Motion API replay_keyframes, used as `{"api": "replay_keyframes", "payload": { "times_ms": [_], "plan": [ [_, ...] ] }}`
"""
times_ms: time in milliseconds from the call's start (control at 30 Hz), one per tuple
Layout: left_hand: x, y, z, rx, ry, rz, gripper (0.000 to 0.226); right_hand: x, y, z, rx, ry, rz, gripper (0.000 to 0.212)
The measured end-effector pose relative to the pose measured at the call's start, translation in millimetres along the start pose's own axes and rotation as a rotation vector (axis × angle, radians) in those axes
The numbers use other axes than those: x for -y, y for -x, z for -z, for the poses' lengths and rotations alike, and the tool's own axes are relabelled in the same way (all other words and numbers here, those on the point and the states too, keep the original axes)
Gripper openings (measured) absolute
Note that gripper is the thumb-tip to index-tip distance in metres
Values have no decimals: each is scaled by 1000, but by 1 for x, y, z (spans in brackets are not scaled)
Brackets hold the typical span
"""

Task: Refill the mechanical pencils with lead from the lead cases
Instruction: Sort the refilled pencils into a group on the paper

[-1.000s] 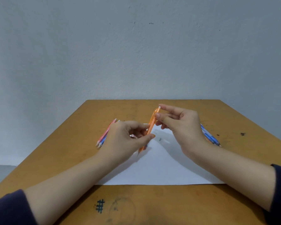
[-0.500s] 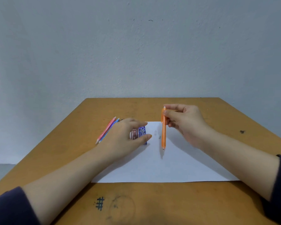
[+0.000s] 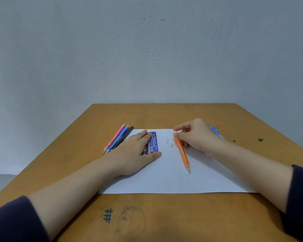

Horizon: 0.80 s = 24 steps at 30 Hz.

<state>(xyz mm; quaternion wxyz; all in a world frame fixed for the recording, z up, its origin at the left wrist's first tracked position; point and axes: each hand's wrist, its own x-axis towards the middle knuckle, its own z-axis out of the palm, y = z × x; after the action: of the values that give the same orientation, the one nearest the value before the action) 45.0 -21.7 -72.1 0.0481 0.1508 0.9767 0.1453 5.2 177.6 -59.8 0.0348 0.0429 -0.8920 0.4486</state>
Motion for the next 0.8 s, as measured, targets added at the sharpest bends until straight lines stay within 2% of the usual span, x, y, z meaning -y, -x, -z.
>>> {"api": "replay_keyframes", "payload": {
  "times_ms": [233,433,600,700,800],
  "plan": [
    [2,-2,-2,2,-5,5,78,4,3,0,22,98,-7,19],
    [3,-2,-2,11,2,1,79,6,5,1,-17,121,24,15],
    [2,-2,-2,15,-10,0,81,10,5,0,-91,229,274,28],
    [2,-2,-2,23,-25,7,83,16,7,-3,-15,328,410,32],
    [3,-3,-3,23,-26,-6,82,23,4,-6,81,424,472,42]
  ]
}}
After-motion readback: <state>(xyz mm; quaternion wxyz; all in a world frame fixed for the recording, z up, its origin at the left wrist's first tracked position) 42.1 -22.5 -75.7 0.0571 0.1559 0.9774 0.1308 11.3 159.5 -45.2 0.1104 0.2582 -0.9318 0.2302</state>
